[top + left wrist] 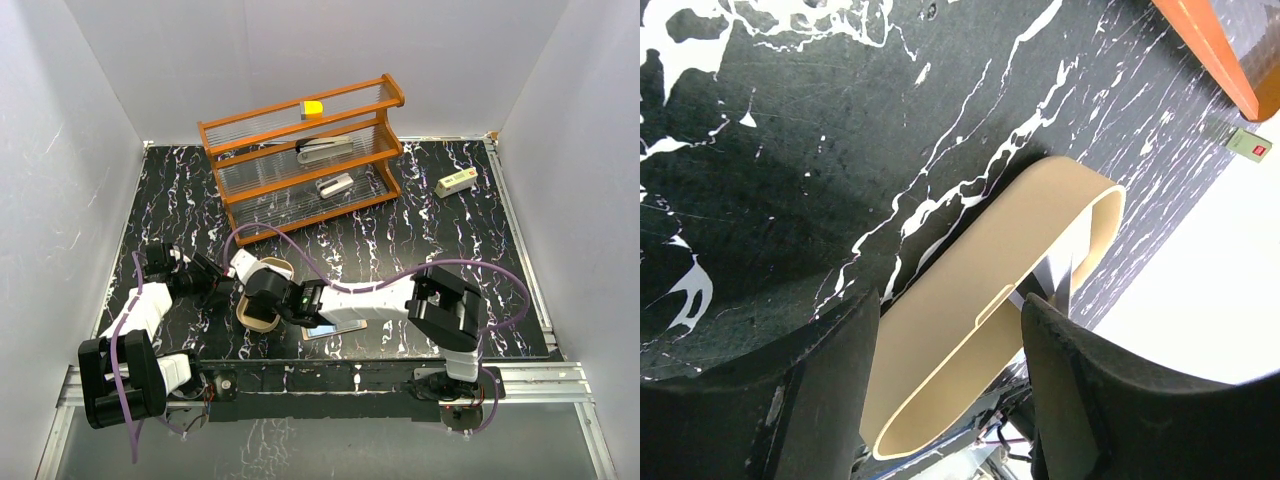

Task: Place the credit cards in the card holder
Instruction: Pick up the credit card from the storage box, then insert the credit card into the card holder.

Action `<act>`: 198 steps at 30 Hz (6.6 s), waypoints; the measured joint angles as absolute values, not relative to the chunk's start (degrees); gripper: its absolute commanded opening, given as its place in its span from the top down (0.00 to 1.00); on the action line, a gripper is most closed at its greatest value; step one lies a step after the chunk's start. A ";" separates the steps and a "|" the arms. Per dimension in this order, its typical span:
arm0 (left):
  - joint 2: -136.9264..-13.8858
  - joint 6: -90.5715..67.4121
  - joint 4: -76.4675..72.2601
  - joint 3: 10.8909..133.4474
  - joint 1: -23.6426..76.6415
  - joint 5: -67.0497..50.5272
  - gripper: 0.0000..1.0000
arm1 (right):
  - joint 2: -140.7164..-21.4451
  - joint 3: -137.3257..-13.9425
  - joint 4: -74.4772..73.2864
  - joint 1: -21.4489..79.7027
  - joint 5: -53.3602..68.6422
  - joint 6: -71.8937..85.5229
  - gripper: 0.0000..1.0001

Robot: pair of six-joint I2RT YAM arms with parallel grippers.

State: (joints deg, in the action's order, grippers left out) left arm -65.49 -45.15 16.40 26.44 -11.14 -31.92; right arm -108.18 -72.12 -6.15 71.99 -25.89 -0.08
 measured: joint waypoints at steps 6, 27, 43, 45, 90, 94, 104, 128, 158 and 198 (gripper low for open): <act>-65.45 -44.31 15.75 26.44 -11.14 -33.04 0.43 | -105.03 -70.59 -5.10 71.99 -27.68 0.10 1.00; -54.76 -42.13 12.91 26.44 -11.14 -36.64 0.44 | -96.92 -67.64 -6.04 71.33 -27.97 4.89 1.00; -52.38 -41.19 11.81 26.59 0.32 -35.14 0.51 | -82.15 -58.92 -11.79 66.85 -22.24 17.87 1.00; -52.36 -40.88 12.56 27.49 3.68 -33.61 0.54 | -79.96 -57.23 -12.78 65.87 -21.10 19.84 1.00; -79.09 -43.48 8.60 36.86 44.56 -9.41 1.00 | -67.70 -27.16 -1.85 44.91 7.20 38.54 1.00; -81.43 -43.46 7.92 36.86 45.08 -9.37 1.00 | -67.99 -26.11 -0.49 44.36 7.75 39.16 1.00; -83.05 -43.27 7.92 37.71 45.63 -8.40 1.00 | -69.34 -24.43 1.98 42.61 9.17 39.77 1.00; -83.11 -43.53 7.84 37.82 46.35 -7.09 1.00 | -72.44 -22.09 6.31 41.82 12.03 41.08 1.00; -83.15 -44.58 7.92 37.93 46.87 -6.37 1.00 | -72.86 -18.79 13.13 41.78 12.19 46.94 1.00; -85.27 -45.19 6.26 39.44 47.88 -5.80 1.00 | -77.03 -22.44 12.64 47.44 9.23 50.63 0.76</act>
State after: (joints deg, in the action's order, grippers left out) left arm -85.27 -45.19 6.26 39.44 47.88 -5.80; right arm -77.03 -22.44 12.64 47.44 9.23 50.63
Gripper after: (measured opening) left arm 0.006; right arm 0.207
